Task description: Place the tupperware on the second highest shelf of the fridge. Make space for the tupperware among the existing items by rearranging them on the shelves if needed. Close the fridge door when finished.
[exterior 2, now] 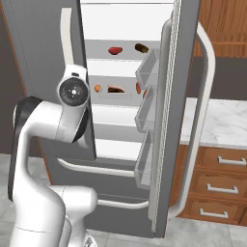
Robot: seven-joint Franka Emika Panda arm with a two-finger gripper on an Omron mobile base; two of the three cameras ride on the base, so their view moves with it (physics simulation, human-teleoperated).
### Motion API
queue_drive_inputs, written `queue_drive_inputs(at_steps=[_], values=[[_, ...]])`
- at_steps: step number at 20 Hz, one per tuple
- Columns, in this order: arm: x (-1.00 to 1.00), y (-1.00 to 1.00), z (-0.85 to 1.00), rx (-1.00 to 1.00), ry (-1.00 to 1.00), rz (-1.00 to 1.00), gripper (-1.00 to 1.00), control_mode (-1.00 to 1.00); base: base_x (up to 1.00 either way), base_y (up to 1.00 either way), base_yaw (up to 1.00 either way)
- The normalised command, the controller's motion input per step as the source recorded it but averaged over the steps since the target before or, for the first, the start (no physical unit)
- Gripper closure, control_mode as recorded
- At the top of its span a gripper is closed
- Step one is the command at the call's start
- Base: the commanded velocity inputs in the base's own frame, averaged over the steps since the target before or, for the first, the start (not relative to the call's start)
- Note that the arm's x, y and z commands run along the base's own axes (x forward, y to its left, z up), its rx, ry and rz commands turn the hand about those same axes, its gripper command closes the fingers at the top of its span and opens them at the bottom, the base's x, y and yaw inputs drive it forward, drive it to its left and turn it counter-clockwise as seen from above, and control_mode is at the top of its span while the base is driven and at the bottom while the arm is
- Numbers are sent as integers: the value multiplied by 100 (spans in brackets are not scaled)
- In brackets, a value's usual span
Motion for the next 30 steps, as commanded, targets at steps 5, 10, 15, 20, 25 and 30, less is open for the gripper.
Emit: queue_drive_inputs(at_steps=[5,10,15,20,25,30], values=[[-60,-37,0,0,0,6,-100,-100,0,0,0],[-60,-70,-1,2,0,2,-100,-100,0,0,0],[-42,-79,-18,2,0,0,-100,-100,0,0,0],[-25,-86,-16,7,-5,0,-100,-100,0,0,0],[-12,-95,-26,15,-12,1,-100,-100,0,0,0],[-6,-98,-26,14,-7,2,-100,-100,0,0,0]])
